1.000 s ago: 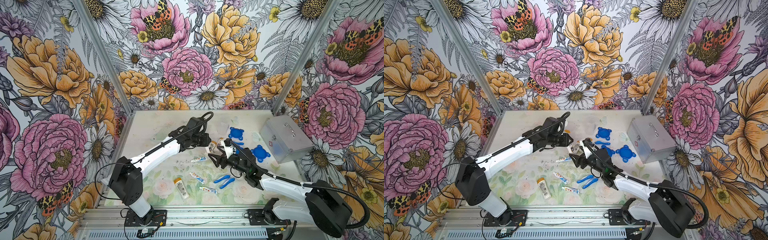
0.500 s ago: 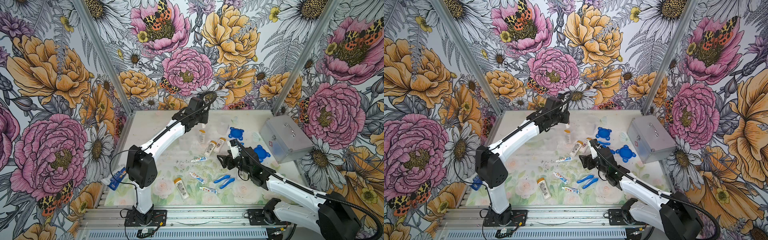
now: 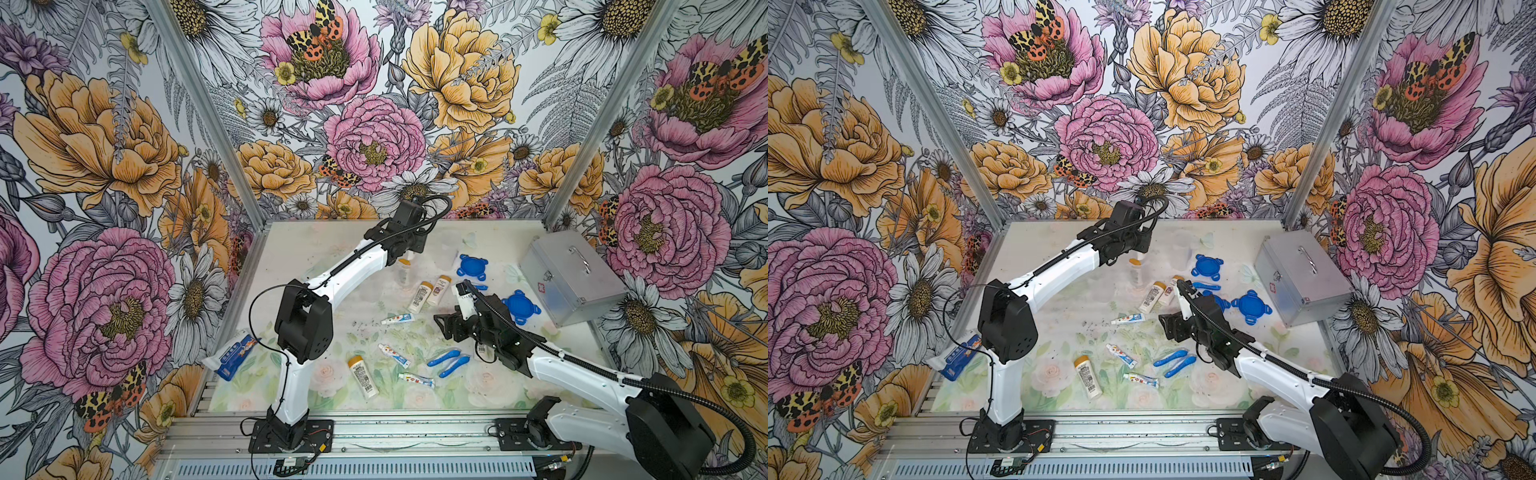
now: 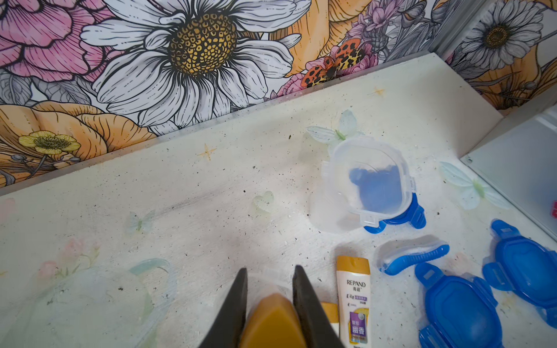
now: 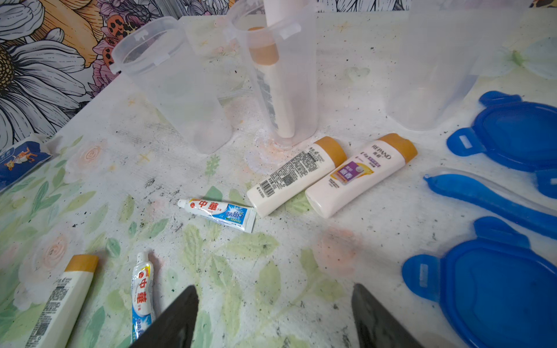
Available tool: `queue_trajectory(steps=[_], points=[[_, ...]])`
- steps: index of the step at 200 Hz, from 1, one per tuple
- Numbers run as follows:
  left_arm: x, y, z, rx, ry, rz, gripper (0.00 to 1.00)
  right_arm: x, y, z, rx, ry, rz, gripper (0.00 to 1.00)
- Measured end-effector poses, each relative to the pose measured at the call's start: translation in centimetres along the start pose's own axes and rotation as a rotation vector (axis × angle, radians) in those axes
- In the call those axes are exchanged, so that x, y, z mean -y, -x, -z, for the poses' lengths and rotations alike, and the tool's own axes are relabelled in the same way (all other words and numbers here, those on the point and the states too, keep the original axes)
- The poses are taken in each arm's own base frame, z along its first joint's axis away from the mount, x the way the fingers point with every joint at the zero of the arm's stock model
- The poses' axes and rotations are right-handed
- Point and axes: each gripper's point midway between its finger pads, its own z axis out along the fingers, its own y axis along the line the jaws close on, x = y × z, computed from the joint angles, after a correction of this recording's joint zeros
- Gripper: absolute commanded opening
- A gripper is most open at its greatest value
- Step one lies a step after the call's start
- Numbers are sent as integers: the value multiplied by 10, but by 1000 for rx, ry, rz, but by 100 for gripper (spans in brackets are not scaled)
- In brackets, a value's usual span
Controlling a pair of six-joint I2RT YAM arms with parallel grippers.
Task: Pack away toiletry kits
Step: Place the toiletry item into the container.
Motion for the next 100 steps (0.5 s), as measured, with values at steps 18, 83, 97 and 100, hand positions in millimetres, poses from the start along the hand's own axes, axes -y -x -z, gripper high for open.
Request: queue_trajectory(steps=[18, 83, 97, 100], points=[[-2, 0, -1, 0, 11, -4, 8, 1, -3, -1, -13, -3, -1, 79], [-2, -20, -24, -46, 27, -17, 17, 6, -3, -1, -15, -15, -8, 80], [-2, -25, -28, -57, 29, -20, 21, 6, -2, -1, -14, -16, -9, 80], [-1, -26, -29, -60, 29, -20, 22, 6, -2, -1, -15, -17, -9, 79]])
